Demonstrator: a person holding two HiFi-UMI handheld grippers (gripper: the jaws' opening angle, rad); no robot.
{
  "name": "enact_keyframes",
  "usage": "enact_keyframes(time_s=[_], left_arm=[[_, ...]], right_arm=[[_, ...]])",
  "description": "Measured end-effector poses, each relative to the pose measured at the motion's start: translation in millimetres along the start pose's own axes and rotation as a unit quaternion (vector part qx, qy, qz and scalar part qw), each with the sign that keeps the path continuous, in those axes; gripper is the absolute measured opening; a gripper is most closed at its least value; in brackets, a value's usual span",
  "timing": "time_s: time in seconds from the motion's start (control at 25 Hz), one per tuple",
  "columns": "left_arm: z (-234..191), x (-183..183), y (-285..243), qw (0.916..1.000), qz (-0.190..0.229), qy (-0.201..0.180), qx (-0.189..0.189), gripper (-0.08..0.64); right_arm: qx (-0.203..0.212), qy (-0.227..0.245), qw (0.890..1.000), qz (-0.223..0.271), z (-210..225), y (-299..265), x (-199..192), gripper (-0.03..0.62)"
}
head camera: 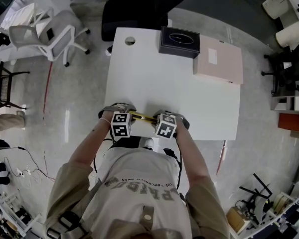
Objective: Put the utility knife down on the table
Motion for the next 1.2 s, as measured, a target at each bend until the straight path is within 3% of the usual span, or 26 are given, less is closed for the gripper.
enact_keyframes(time_s=[0.52,1.2], left_arm=[[-5.2,-2.0,4.3,0.999,0.033,0.026,0.012,0.199],[-5.9,-6.3,9.6,0.9975,0.034,0.042,0.046,0.222]], right_arm=[[-0.005,0.003,1.0,0.007,0.0,-1.7,-2.1,0.12],[0.002,0.001,1.0,-0.007,0.6,-1.2,-0.1,0.12]])
Point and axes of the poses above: the fingertips, and each gripper's own axes: y backward along the fingers, z to its right, x out of its top, the point moved 2 cm from there along y, backward along the fingers, and after that the axes turned 15 degrees about -x, right-handed, at the moved point
